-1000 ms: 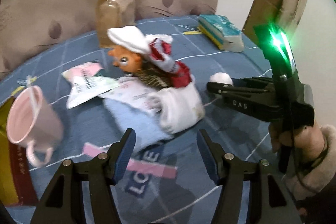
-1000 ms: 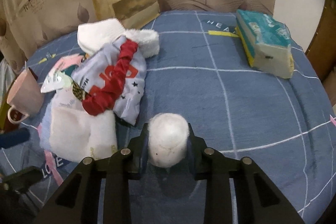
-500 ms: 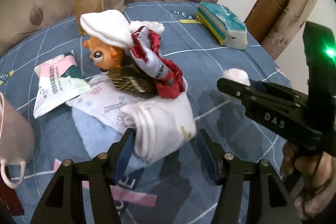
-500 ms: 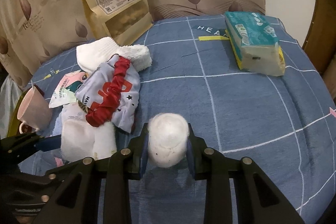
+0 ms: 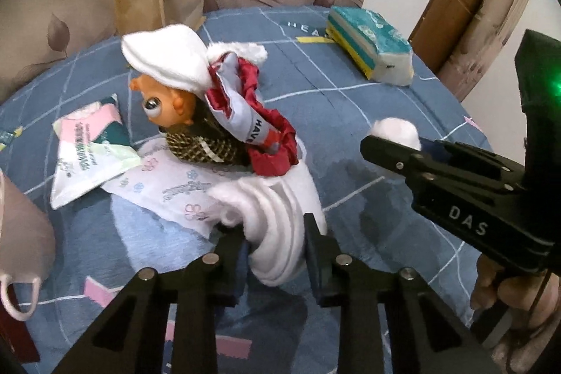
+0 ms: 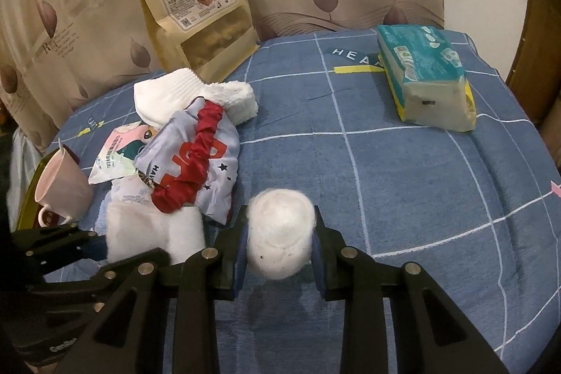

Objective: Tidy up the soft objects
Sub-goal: 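Grasp the white cotton ball with the right gripper while the left gripper grasps the white sock, then carry the white sock into the gold tin tray and open the left gripper while the right holds the ball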

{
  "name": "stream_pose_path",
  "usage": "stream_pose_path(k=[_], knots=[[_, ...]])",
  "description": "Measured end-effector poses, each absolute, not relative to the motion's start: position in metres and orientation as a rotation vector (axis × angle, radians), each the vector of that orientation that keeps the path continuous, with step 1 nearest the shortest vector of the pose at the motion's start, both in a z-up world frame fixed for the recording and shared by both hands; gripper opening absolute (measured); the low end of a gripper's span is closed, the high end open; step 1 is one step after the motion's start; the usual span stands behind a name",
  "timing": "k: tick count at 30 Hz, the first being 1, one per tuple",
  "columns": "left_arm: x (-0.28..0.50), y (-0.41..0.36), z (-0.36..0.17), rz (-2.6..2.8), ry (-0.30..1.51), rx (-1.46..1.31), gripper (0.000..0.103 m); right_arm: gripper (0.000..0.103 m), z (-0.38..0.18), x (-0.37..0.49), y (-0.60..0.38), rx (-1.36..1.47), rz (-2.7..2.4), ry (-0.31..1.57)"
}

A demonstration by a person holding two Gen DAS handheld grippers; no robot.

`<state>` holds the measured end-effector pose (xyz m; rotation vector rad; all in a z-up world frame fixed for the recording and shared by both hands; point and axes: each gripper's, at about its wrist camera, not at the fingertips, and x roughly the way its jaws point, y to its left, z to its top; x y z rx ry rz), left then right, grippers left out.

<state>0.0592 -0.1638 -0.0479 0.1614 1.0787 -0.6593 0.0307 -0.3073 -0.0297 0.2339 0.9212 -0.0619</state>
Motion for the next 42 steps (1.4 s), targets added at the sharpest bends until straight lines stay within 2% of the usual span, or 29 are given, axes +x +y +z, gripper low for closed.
stream_pose_path(k=[11, 21, 34, 42], knots=[[0.044, -0.14, -0.013, -0.655, 1.011, 0.132, 0.027, 0.028, -0.025, 0.029, -0.307, 0.213, -0.076, 0.904], [0.043, -0.084, 0.017, -0.532, 0.964, 0.085, 0.027, 0.028, -0.026, 0.029, -0.305, 0.193, -0.087, 0.902], [0.082, 0.054, 0.054, -0.173, 0.874, 0.07, 0.027, 0.028, -0.025, 0.028, -0.302, 0.174, -0.095, 0.892], [0.127, 0.137, 0.044, 0.037, 0.896, 0.091, 0.027, 0.028, -0.023, 0.029, -0.296, 0.147, -0.1, 0.884]])
